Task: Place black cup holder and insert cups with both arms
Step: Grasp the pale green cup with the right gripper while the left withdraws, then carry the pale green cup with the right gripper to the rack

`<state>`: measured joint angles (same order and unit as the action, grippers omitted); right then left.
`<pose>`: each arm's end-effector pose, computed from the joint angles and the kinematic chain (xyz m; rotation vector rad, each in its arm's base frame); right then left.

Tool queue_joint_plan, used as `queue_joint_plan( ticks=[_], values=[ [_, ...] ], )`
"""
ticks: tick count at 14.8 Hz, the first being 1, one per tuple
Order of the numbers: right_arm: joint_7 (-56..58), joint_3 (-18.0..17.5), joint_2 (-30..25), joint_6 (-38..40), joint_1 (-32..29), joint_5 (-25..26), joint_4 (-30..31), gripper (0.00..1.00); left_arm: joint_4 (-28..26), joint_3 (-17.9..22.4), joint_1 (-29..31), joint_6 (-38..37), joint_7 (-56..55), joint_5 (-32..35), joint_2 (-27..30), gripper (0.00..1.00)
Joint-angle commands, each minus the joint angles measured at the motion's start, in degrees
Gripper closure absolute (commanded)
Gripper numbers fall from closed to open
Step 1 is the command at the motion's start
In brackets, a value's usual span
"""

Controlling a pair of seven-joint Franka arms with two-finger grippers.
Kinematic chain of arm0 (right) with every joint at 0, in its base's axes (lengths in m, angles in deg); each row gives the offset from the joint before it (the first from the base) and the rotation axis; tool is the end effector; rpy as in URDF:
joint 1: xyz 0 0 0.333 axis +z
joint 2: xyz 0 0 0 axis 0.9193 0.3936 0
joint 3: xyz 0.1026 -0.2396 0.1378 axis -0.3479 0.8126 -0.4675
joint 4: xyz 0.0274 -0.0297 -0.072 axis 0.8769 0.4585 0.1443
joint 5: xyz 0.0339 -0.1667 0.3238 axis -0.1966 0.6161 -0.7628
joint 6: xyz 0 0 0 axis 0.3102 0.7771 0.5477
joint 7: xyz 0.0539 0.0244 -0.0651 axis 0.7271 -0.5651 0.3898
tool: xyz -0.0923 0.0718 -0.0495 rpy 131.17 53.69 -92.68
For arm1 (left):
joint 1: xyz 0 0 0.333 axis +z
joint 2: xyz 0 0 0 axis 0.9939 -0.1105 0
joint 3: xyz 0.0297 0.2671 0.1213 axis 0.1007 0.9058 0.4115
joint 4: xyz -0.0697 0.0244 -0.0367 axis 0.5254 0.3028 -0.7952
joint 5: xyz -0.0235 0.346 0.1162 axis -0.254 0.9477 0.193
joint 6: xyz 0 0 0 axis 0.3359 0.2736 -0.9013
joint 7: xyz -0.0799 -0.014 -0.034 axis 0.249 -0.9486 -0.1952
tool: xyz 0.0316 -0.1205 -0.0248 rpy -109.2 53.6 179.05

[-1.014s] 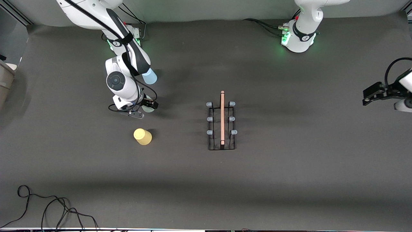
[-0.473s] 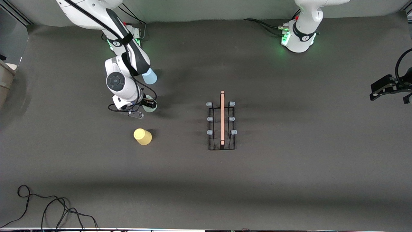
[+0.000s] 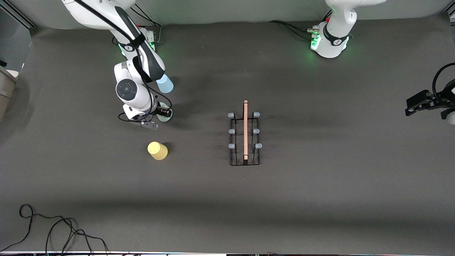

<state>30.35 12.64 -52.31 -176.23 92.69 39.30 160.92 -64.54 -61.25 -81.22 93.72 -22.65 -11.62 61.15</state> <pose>0.4170 0.1751 0.2083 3.0526 -0.4577 -0.2780 0.5554 0.0210 0.5567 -3.1177 0.2018 -0.0186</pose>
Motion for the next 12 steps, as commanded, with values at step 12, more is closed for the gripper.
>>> queue_joint_plan(
  ticks=[12],
  values=[
    [-16.63, -0.26, 0.1, 18.91, 7.78, -9.43, -26.68, 0.76, 1.7, -0.03, -0.24, -2.89, -1.1, -1.4, 0.78, 0.0]
  ],
)
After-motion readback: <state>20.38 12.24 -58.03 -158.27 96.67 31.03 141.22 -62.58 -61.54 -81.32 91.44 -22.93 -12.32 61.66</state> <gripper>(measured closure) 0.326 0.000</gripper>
